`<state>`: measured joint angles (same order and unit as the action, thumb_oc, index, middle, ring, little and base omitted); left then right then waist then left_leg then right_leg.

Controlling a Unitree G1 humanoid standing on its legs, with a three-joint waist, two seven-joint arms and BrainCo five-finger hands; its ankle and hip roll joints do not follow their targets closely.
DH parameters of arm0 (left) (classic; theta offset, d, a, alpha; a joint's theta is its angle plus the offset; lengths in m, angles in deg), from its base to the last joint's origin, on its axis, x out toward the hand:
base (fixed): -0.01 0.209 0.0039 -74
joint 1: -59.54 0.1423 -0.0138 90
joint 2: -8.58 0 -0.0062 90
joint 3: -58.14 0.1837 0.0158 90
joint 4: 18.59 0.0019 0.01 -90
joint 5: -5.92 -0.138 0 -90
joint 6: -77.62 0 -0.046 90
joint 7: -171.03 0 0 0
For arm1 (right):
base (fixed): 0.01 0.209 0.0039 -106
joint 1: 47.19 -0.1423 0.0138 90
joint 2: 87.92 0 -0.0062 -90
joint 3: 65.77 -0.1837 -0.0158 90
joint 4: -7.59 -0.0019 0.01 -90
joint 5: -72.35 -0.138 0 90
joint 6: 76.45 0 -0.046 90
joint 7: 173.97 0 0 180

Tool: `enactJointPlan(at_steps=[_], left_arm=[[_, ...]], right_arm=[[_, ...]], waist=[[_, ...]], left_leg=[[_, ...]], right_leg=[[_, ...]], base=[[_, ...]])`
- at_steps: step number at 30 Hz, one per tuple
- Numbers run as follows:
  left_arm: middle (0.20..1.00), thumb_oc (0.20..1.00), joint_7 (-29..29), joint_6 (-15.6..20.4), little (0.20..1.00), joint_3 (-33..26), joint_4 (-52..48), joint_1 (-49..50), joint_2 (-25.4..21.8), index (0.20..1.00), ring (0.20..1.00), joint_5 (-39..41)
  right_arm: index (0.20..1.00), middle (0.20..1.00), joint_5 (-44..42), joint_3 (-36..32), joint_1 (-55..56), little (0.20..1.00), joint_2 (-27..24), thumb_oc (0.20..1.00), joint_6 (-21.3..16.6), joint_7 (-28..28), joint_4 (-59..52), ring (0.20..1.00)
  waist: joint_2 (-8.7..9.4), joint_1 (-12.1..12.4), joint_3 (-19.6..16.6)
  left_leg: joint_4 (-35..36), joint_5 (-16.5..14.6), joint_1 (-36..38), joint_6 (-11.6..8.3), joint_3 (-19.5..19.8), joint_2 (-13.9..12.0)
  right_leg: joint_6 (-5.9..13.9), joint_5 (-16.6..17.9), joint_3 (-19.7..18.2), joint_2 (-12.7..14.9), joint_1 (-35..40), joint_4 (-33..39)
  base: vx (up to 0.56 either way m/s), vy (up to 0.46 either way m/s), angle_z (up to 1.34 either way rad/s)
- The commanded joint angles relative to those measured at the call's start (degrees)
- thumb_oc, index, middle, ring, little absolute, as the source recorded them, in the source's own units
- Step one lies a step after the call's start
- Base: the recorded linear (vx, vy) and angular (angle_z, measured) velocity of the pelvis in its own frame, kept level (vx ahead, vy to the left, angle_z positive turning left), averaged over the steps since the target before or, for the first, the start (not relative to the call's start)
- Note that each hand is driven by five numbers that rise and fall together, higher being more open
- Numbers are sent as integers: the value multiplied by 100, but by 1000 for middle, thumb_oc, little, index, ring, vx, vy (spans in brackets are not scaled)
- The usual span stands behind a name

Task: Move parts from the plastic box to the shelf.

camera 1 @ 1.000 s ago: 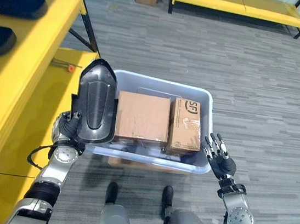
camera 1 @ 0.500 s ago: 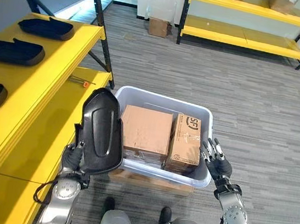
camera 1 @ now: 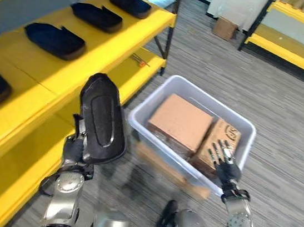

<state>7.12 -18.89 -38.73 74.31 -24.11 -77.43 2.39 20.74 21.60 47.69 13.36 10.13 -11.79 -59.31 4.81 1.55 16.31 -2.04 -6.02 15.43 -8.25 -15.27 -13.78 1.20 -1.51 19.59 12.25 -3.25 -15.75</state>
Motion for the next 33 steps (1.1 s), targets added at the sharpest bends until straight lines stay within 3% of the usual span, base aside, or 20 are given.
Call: enactJointPlan(at_steps=[1,4,10,17,18,20,21,22,24,25,28,29,30,31,33], left_arm=[[200,200,56,378,200,-337,-995,465,-489,200,200,-134],[200,200,163,371,200,-574,-1231,821,-704,200,200,-322],[200,200,234,353,200,-846,-1461,1066,-684,200,200,-397],[200,200,213,363,200,-869,-1514,1116,-763,200,200,-473],[200,200,193,353,200,-807,-1487,1035,-764,200,200,-446],[200,200,158,343,200,-566,-1335,826,-821,200,200,-394],[200,200,141,341,200,-472,-1280,755,-834,200,200,-384],[200,200,144,345,200,-464,-1269,746,-827,200,200,-383],[200,200,138,325,200,-364,-1300,706,-815,200,200,-331],[200,200,122,304,200,-334,-1420,734,-788,200,200,-322],[200,200,79,271,200,-262,-1420,678,-715,200,200,-303],[200,200,45,247,200,-309,-1433,734,-665,200,200,-261],[200,200,41,241,200,-318,-1443,753,-674,200,200,-260],[200,200,30,259,200,-336,-1470,811,-674,200,200,-283],[200,200,11,282,200,-348,-1629,830,-584,200,200,-224]], right_arm=[[1000,1000,72,275,-568,1000,550,1000,-184,-377,-26,1000],[1000,1000,272,297,-527,1000,800,1000,-298,-455,-60,1000],[1000,1000,361,277,-485,1000,1212,1000,-377,-473,-37,1000],[1000,1000,498,292,-503,1000,1413,1000,-435,-461,-7,1000],[1000,1000,520,299,-509,1000,1438,1000,-446,-461,-12,1000],[1000,1000,483,315,-464,1000,1326,1000,-469,-454,-63,1000],[1000,1000,433,304,-395,1000,1249,1000,-479,-456,-90,1000],[1000,1000,426,306,-389,1000,1235,1000,-478,-454,-100,1000],[1000,1000,303,346,-266,1000,1039,1000,-506,-485,-115,1000],[1000,1000,191,323,-208,1000,914,1000,-531,-514,-107,1000],[1000,1000,115,270,-163,1000,694,1000,-589,-530,-178,1000],[1000,1000,84,240,-92,1000,696,1000,-567,-542,-240,1000],[1000,1000,82,257,-71,1000,705,1000,-564,-537,-254,1000],[1000,1000,30,209,-28,1000,711,1000,-550,-530,-215,1000],[1000,1000,66,244,-108,1000,610,1000,-586,-485,-275,1000]], waist=[[240,256,-107],[327,530,14],[421,898,89],[406,1039,127],[346,1014,146],[127,756,236],[100,670,252],[92,665,237],[87,645,312],[87,645,348],[87,506,406],[252,503,355],[268,474,360],[533,514,294],[619,632,282]], left_leg=[[704,1197,113,429,125,-271],[704,961,-21,468,277,-35],[704,929,-25,465,461,286],[704,880,25,548,635,543],[704,840,-34,584,728,591],[704,852,-165,762,1240,704],[704,870,-265,823,1358,757],[704,862,-283,818,1363,752],[704,911,-471,888,1512,829],[704,929,-598,923,1602,898],[704,982,-737,1002,1938,1175],[704,998,-802,1012,1965,1381],[704,1014,-790,1013,1993,1388],[704,921,-836,1006,1964,1595],[704,949,-867,978,1871,1639]], right_leg=[[254,839,-348,-275,525,912],[195,745,-331,-88,612,1125],[142,709,-305,81,855,1336],[135,719,-443,184,922,1304],[128,738,-619,129,813,1188],[70,796,-1641,-584,285,672],[98,865,-1873,-941,140,342],[93,826,-1870,-944,85,261],[168,851,-1969,-1538,-153,-324],[232,813,-2062,-1990,-388,-723],[181,725,-2570,-2525,-699,-495],[88,754,-2536,-2478,-440,-237],[86,767,-2519,-2461,-393,-178],[-84,805,-2492,-2193,-70,338],[-139,763,-2136,-1973,130,693]], base=[[10,357,50],[-68,296,51],[-4,232,9],[-4,227,19],[28,321,13],[-6,425,39],[-40,236,138],[-59,193,184],[-129,158,119],[-140,139,3],[-63,58,40],[-44,-5,84],[-98,-65,102],[-80,-83,83],[-65,-126,52]])
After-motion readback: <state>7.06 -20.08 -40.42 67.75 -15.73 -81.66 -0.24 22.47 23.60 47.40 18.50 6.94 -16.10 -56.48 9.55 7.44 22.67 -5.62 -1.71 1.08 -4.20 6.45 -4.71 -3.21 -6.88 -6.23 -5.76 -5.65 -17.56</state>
